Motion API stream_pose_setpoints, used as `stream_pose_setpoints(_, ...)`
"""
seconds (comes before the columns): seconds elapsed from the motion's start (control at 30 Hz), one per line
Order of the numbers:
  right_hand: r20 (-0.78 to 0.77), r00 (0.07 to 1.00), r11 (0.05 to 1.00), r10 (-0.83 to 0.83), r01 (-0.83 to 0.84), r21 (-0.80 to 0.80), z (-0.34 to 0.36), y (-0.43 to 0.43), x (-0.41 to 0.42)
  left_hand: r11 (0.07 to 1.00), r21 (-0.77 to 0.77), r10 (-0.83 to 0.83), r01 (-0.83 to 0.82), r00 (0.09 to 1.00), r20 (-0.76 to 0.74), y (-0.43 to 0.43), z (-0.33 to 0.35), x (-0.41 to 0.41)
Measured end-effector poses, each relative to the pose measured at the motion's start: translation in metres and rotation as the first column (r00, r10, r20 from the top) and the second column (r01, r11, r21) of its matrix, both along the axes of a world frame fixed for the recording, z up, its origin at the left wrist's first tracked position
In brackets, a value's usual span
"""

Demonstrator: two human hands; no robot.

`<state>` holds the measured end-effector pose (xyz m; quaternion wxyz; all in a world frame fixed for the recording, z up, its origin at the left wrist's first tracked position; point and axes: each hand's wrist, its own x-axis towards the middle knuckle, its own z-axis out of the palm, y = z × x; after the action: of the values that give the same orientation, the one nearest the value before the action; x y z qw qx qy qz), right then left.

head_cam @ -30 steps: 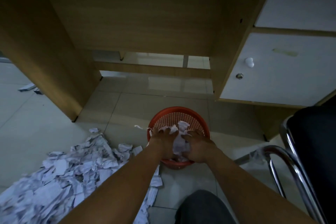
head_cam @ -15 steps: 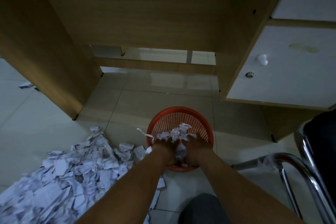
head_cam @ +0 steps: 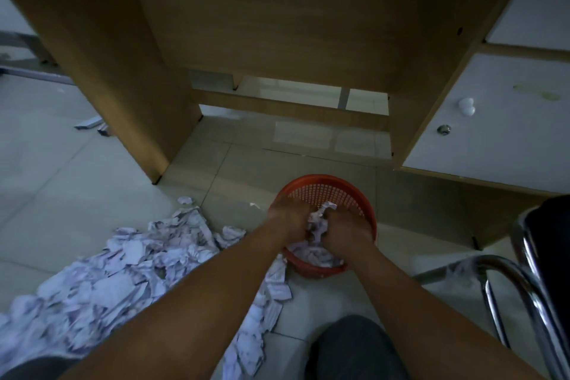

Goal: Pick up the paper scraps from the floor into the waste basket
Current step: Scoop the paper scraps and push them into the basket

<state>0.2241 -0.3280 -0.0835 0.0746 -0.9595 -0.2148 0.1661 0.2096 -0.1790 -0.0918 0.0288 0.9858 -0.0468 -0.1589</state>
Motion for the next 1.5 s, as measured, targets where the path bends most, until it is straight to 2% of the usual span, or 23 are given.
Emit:
stream_pose_setpoints(0.1, 0.115, 0.993, 0.999, -0.01, 0.005, 0.041, 0.012, 0.018, -0.021, 0.999, -0.002, 0.054, -0.055, 0.986, 0.159, 0.021, 0.02, -0.021)
stream_pose_setpoints(0.23, 0.227, 0.969, 0.984, 0.1, -0.13, 0.12, 0.024, 0.052, -0.059, 0.987, -0.054, 0.164, -0.154, 0.93, 0.328, 0.062, 0.034, -0.078)
stream_pose_setpoints(0.33, 0.313, 0.93, 0.96, 0.193, -0.245, 0.134, 0.018, 0.077, -0.085, 0.972, -0.053, 0.233, -0.229, 0.917, 0.324, 0.091, 0.029, -0.122)
stream_pose_setpoints(0.43, 0.306, 0.903, 0.923, 0.301, -0.356, 0.145, 0.01, 0.106, -0.116, 0.949, -0.016, 0.308, -0.316, 0.912, 0.27, 0.118, 0.022, -0.166)
stream_pose_setpoints(0.5, 0.275, 0.896, 0.905, 0.348, -0.398, 0.149, 0.003, 0.123, -0.134, 0.92, 0.003, 0.384, -0.393, 0.899, 0.211, 0.131, 0.014, -0.191)
stream_pose_setpoints(0.63, 0.118, 0.901, 0.889, 0.417, -0.431, 0.156, -0.031, 0.156, -0.171, 0.843, 0.074, 0.531, -0.533, 0.846, 0.048, 0.158, -0.009, -0.241)
stream_pose_setpoints(0.77, -0.111, 0.888, 0.895, 0.446, -0.44, 0.078, -0.075, 0.182, -0.194, 0.762, 0.176, 0.644, -0.623, 0.758, -0.105, 0.189, -0.037, -0.286)
stream_pose_setpoints(0.9, -0.263, 0.857, 0.892, 0.442, -0.452, 0.027, -0.107, 0.202, -0.211, 0.688, 0.226, 0.726, -0.69, 0.65, -0.224, 0.219, -0.062, -0.314)
stream_pose_setpoints(1.0, -0.324, 0.849, 0.897, 0.419, -0.443, -0.001, -0.122, 0.211, -0.221, 0.667, 0.229, 0.744, -0.709, 0.618, -0.253, 0.232, -0.078, -0.329)
stream_pose_setpoints(1.17, -0.352, 0.835, 0.899, 0.423, -0.435, 0.048, -0.146, 0.227, -0.227, 0.644, 0.138, 0.75, -0.753, 0.584, -0.312, 0.241, -0.097, -0.334)
stream_pose_setpoints(1.33, -0.382, 0.819, 0.899, 0.428, -0.429, 0.088, -0.155, 0.244, -0.233, 0.658, 0.067, 0.729, -0.75, 0.614, -0.302, 0.246, -0.113, -0.333)
stream_pose_setpoints(1.5, -0.429, 0.807, 0.899, 0.406, -0.438, 0.026, -0.171, 0.253, -0.252, 0.672, 0.051, 0.719, -0.739, 0.634, -0.285, 0.257, -0.134, -0.342)
